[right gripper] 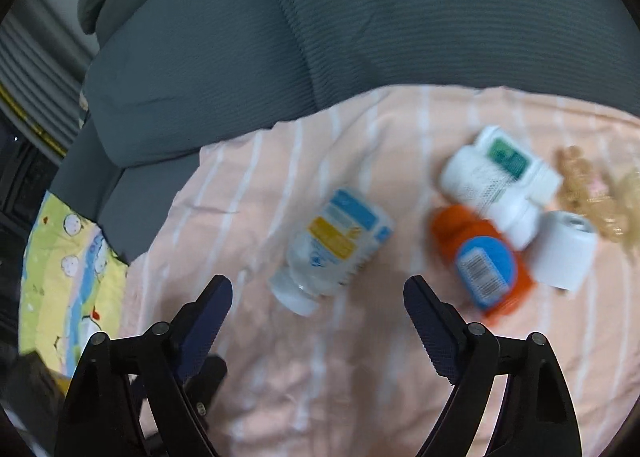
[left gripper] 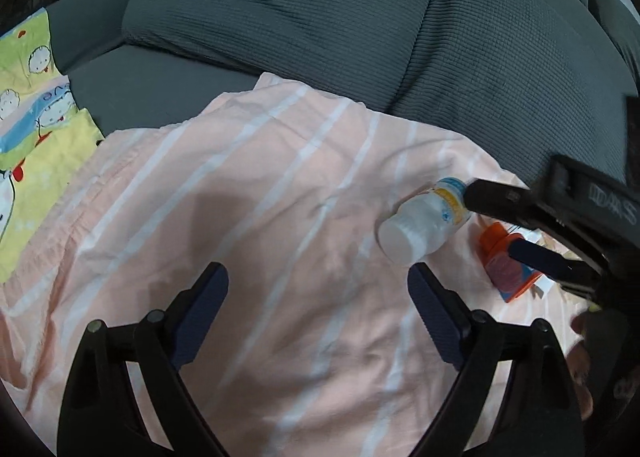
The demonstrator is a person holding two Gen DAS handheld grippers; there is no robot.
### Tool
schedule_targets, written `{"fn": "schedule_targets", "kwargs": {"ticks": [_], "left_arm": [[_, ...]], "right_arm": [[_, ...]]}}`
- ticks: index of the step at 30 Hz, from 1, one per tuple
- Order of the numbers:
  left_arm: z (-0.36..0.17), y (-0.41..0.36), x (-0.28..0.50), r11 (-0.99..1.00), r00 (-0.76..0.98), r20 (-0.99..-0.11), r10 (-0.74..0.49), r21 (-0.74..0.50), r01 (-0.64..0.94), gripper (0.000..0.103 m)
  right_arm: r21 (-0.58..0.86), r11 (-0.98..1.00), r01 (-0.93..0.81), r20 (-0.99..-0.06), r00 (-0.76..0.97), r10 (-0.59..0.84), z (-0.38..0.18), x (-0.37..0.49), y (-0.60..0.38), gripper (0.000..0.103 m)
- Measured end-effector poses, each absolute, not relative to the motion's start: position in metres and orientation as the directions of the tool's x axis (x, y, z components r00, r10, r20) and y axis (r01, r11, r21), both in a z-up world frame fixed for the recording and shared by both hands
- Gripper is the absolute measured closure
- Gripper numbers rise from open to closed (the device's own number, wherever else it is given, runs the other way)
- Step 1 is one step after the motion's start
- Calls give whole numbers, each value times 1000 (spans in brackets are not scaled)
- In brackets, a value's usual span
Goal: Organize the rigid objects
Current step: 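Move the right gripper toward the white bottle with blue-yellow label, then grasp the white blue-yellow labelled bottle with the right gripper and lift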
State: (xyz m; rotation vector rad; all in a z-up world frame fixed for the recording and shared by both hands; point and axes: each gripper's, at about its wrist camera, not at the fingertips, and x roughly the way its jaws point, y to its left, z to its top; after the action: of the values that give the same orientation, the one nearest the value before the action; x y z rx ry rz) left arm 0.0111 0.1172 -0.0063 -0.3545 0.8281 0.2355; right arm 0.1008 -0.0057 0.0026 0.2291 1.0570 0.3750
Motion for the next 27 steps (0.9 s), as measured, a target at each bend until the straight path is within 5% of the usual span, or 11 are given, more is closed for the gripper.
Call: {"fn": "schedule_targets", "kwargs": {"ticks": [15, 23, 27], "left_arm": [[-3, 123, 6, 913, 645, -756, 113, -177, -368, 11], [-3, 131, 4, 905, 644, -756, 118, -185, -383, 11], [-3, 132, 4, 903, 647, -755, 106, -199, -381, 11]], "right_arm": [[309, 943, -127, -886, 321, 334, -45, 149, 26, 15], [241, 959, -150, -878, 386, 281, -51, 147, 24, 46], [239, 951, -196, -863, 406, 300, -44, 132, 11, 47]]}}
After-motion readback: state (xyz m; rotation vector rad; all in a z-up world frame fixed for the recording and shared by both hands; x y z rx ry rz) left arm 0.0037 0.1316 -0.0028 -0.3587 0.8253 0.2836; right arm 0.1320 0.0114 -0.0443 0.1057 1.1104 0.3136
